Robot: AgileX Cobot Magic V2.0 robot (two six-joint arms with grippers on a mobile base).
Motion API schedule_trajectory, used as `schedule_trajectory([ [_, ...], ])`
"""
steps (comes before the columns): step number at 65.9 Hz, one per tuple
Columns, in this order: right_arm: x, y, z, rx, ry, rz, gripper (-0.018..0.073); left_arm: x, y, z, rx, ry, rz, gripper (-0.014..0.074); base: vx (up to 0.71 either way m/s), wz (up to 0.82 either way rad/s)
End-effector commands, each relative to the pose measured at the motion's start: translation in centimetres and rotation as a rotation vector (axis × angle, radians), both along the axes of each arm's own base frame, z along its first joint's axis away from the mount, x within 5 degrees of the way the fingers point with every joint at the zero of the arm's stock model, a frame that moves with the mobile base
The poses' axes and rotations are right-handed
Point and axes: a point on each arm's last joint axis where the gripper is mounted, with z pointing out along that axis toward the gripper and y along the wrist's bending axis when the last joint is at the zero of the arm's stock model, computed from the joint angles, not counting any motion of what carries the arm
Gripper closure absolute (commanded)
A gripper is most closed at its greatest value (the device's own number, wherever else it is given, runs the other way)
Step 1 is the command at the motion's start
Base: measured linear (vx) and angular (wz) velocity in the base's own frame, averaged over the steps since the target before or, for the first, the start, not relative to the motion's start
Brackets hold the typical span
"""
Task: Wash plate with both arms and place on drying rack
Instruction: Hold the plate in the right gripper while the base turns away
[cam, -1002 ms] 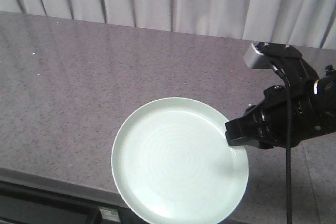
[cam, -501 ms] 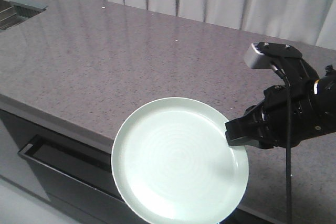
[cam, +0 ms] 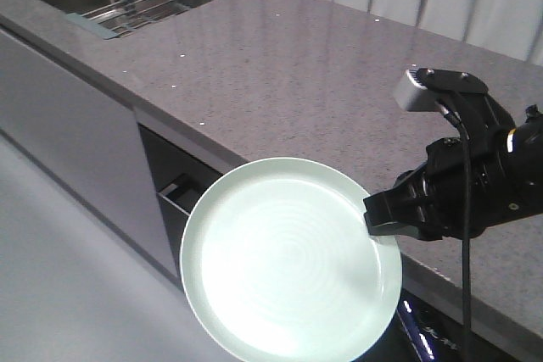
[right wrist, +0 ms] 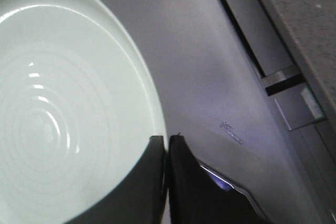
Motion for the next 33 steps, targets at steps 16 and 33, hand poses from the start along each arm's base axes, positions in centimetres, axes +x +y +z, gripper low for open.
schedule_trajectory([
  [16, -0.16, 0.06, 1.61, 0.053, -0.072, -0.014, 0.0568, -0.34, -0.01, 1.69, -0.012, -0.116, -0.005, 0.0603, -0.10, 0.58],
  [33, -0.16, 0.06, 1.61, 0.053, -0.072, -0.014, 0.0568, -0.34, -0.01, 1.69, -0.012, -0.116, -0.005, 0.0603, -0.10, 0.57],
])
